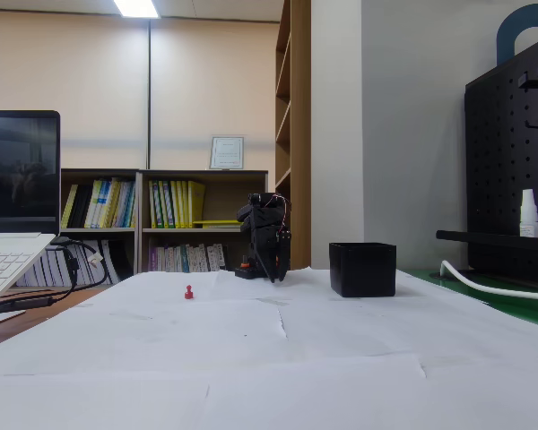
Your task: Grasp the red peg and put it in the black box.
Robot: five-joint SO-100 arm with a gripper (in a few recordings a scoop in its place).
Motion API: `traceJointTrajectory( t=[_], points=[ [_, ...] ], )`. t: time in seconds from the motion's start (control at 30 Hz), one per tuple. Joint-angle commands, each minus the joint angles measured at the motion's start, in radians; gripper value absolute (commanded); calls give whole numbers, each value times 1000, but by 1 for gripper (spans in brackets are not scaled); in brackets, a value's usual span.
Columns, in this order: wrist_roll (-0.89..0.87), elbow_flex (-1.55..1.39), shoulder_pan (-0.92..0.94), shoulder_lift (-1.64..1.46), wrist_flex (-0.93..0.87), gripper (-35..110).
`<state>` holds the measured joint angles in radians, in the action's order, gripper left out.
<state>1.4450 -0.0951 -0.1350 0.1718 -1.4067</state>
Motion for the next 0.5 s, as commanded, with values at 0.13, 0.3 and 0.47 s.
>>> traceJointTrajectory(
  t=[0.13, 0.3, 0.47],
  points=[
    [135, -9, 38, 18, -95, 0],
    [133, -9, 46, 18, -95, 0],
    [146, -9, 64, 15, -37, 0]
  ],
)
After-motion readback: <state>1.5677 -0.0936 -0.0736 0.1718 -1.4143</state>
